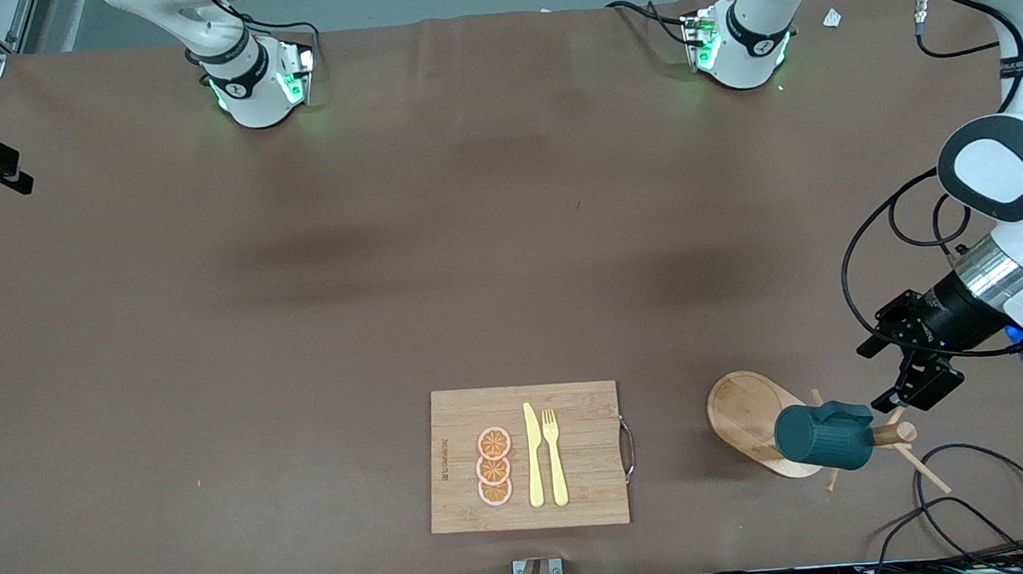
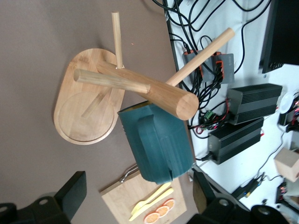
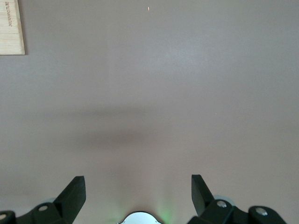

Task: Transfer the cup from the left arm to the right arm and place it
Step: 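Lower the left gripper around the teal mug and close it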

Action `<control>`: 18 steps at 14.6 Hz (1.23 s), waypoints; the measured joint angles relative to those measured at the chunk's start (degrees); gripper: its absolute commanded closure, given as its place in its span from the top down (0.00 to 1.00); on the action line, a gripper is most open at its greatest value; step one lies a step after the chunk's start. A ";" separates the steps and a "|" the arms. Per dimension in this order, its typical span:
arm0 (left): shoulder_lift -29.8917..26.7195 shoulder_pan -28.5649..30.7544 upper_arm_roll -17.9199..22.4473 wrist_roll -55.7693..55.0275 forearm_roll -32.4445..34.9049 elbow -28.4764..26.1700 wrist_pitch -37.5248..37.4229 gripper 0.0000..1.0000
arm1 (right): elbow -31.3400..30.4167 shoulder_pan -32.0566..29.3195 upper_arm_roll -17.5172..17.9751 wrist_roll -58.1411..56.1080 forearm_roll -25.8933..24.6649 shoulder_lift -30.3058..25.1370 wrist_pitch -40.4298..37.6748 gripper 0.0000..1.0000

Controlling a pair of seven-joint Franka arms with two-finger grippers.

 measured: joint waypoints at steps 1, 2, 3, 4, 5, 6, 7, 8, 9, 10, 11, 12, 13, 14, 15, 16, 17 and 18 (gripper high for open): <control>-0.04 -0.15 -0.10 -0.02 -1.10 -0.58 1.03 1.00 | 0.00 0.00 0.00 0.00 0.00 0.00 0.00 1.00; -0.03 -0.30 -0.22 -0.08 -2.25 -1.05 1.93 1.00 | 0.00 0.00 0.00 0.00 0.00 0.00 0.00 1.00; -0.03 -0.42 -0.31 -0.12 -3.71 -1.47 2.69 1.00 | 0.00 0.00 0.00 0.00 0.00 0.00 0.00 1.00; -0.01 -0.51 -0.38 -0.13 -5.47 -1.78 3.19 1.00 | 0.00 0.00 0.00 0.00 0.00 0.00 0.00 1.00; 0.04 -0.60 -0.44 -0.13 -6.79 -1.98 3.49 1.00 | 0.00 0.00 0.00 0.00 0.00 0.00 0.00 1.00; 0.13 -0.68 -0.46 -0.13 -7.45 -2.17 3.76 1.00 | 0.00 0.00 0.00 0.00 0.00 0.00 0.00 1.00; 0.31 -0.71 -0.47 -0.15 -7.67 -2.32 4.09 1.00 | 0.00 0.00 0.00 0.00 0.00 0.00 0.00 1.00; 0.59 -0.71 -0.47 -0.17 -7.74 -2.39 4.51 1.00 | 0.00 0.00 0.00 0.00 0.00 0.00 0.00 1.00; 0.92 -0.71 -0.48 -0.17 -7.77 -2.39 5.06 1.00 | 0.00 0.00 0.00 0.00 0.00 0.00 0.00 1.00; 1.24 -0.73 -0.50 -0.17 -7.77 -2.37 5.55 1.00 | 0.00 0.00 0.00 0.00 0.00 0.00 0.00 1.00; 1.57 -0.78 -0.54 -0.17 -7.77 -2.27 5.85 1.00 | 0.00 0.00 0.00 0.00 0.00 0.00 0.00 1.00; 2.00 -0.84 -0.57 -0.17 -7.77 -2.01 5.97 1.00 | 0.00 0.00 0.00 0.00 0.00 0.00 -0.01 1.00; 2.54 -0.92 -0.58 -0.17 -7.77 -1.51 6.04 1.00 | 0.00 0.00 0.00 0.00 0.00 0.00 -0.01 1.00; 3.19 -1.04 -0.58 -0.17 -7.78 -0.84 6.06 1.00 | 0.00 0.00 0.00 0.00 0.00 0.00 -0.01 1.00; 3.85 -1.16 -0.58 -0.18 -7.78 -0.14 6.09 1.00 | 0.00 0.00 0.00 0.00 0.00 0.00 -0.01 1.00; 4.53 -1.24 -0.59 -0.22 -7.78 0.52 6.14 1.00 | 0.00 0.00 0.00 0.00 0.00 0.00 -0.01 1.00; 5.20 -1.28 -0.59 -0.25 -7.78 0.98 6.45 1.00 | 0.00 0.00 0.00 0.00 0.00 0.00 -0.01 1.00; 5.84 -1.28 -0.60 -0.27 -7.80 1.31 7.06 1.00 | 0.00 0.00 0.00 0.00 0.00 0.00 -0.01 1.00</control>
